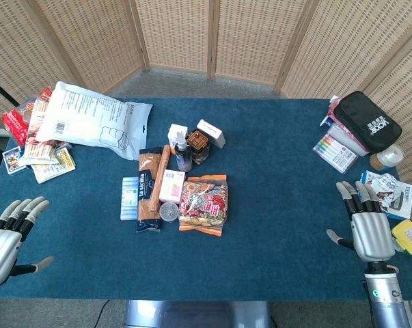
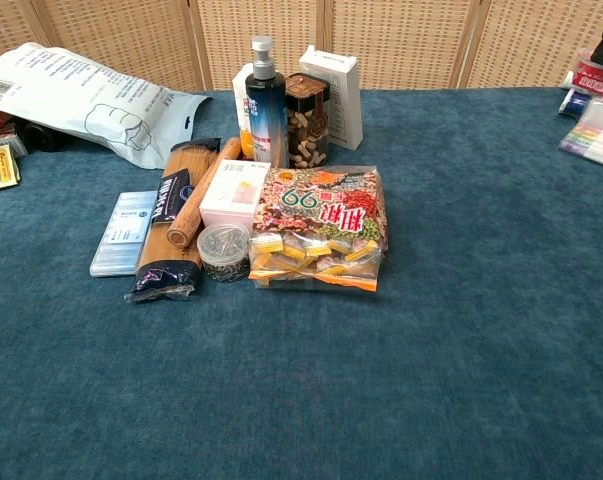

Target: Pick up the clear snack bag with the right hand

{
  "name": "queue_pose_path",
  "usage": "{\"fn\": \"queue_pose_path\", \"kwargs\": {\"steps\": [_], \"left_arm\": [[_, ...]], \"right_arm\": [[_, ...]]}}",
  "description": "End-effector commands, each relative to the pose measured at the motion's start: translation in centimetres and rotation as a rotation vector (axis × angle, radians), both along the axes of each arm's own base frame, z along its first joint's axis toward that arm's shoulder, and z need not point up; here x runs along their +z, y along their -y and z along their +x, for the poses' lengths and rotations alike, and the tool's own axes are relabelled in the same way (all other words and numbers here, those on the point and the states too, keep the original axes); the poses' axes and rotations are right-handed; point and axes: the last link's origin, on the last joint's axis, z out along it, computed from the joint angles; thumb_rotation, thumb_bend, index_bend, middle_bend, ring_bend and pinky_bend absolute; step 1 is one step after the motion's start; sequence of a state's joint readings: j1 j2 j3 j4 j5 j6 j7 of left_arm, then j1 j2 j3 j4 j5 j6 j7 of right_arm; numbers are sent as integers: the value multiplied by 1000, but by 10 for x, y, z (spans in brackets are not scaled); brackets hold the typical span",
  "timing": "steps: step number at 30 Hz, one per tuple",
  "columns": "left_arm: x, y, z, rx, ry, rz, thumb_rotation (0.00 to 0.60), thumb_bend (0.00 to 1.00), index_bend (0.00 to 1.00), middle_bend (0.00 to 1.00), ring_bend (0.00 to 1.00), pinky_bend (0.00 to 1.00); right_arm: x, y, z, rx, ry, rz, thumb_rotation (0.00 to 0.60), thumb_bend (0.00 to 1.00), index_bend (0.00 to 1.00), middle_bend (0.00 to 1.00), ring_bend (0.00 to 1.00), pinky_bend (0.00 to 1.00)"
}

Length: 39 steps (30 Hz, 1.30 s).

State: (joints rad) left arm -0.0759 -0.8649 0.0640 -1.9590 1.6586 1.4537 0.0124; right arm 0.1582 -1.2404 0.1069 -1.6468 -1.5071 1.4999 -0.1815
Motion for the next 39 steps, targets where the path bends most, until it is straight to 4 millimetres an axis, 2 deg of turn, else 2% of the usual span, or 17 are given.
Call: {"fn": "queue_pose_path", "kwargs": {"steps": [1, 6, 11, 18, 24, 30, 39], "left_arm": [[0, 0, 0, 1, -1, 0, 600, 6, 0, 0, 0, 0], [1, -1, 0, 2, 4, 6, 600, 6, 0, 0, 0, 0], [1, -2, -1, 8, 3, 10, 600, 7, 0, 0, 0, 0], [2, -6, -3, 21, 0, 20, 600, 5, 0, 0, 0, 0], [5, -7, -6, 35, 4, 29, 600, 7, 0, 0, 0, 0], [6, -10, -9, 46, 9, 27, 600, 6, 0, 0, 0, 0], [4, -11, -10, 51, 8, 17, 600, 5, 0, 0, 0, 0]], "right_arm": [[-2, 0, 1, 1, -3, 9, 600, 0, 0, 0, 0, 0], [-11, 0, 4, 13, -1, 48, 600, 0, 0, 0, 0, 0], [-33, 5, 22, 64, 19, 137, 600, 0, 0, 0, 0, 0], [-77, 21, 75, 163, 18, 279, 600, 0, 0, 0, 0, 0], [-110, 29, 117, 170, 5, 378, 600, 0, 0, 0, 0, 0], [-130, 36, 161, 204, -4, 409, 600, 0, 0, 0, 0, 0], [-157, 36, 199, 276, -15, 422, 600, 0, 0, 0, 0, 0]]}}
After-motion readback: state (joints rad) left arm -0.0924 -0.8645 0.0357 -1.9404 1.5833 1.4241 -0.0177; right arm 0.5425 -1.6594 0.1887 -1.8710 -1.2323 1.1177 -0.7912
